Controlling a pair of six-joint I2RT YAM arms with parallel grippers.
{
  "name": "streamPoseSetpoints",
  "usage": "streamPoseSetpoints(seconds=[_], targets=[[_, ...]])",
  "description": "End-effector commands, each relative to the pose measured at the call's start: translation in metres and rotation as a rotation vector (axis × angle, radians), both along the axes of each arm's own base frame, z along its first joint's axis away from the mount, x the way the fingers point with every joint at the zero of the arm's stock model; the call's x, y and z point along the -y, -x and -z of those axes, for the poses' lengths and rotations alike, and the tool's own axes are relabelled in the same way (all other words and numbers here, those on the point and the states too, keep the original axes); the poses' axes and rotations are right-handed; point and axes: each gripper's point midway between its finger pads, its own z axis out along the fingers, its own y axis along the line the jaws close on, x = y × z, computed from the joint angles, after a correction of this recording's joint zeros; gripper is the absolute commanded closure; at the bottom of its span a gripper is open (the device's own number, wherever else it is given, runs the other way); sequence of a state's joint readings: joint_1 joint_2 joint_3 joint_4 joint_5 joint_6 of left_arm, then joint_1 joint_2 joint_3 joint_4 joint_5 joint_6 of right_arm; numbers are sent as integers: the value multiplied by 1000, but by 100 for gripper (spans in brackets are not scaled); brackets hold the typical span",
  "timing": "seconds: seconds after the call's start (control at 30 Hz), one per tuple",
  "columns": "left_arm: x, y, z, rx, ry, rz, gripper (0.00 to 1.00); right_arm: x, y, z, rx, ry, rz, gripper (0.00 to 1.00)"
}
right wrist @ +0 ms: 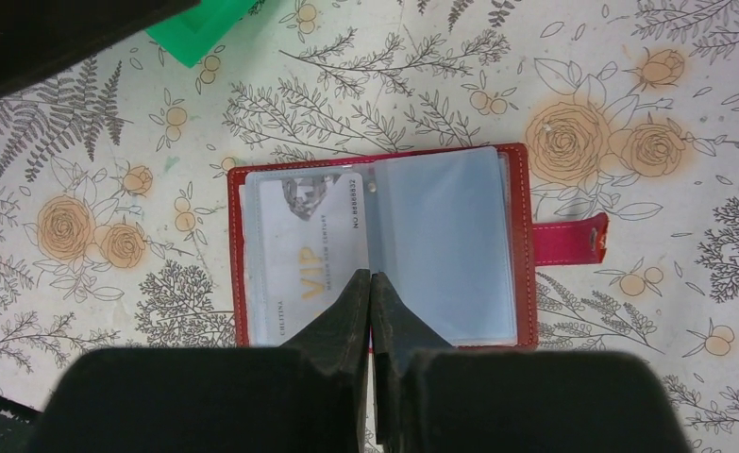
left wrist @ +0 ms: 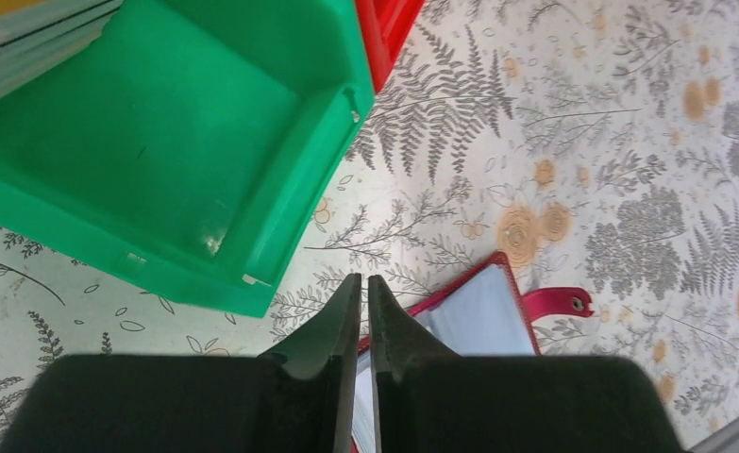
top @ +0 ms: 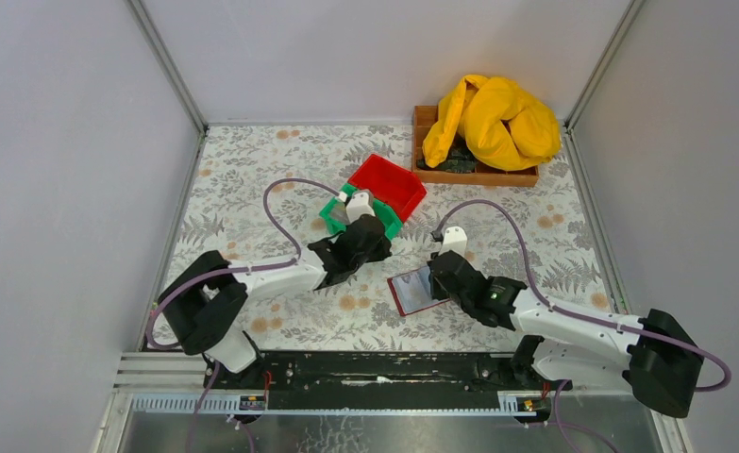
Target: Take the credit cards out of the card holder
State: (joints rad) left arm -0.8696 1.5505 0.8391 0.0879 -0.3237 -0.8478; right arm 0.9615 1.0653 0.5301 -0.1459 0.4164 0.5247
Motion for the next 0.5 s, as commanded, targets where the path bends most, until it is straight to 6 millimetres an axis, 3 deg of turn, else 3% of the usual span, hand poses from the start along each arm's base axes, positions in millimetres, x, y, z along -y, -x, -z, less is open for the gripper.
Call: streamPoseSetpoints(seconds=[0.0,0.47], targets=[[11,-18,-12,46,42,-44,87,12,-5,-6,37,-8,60,93],[-27,-32,13,10,-64,-182,87,10,-2,4,11,-5,46,93]])
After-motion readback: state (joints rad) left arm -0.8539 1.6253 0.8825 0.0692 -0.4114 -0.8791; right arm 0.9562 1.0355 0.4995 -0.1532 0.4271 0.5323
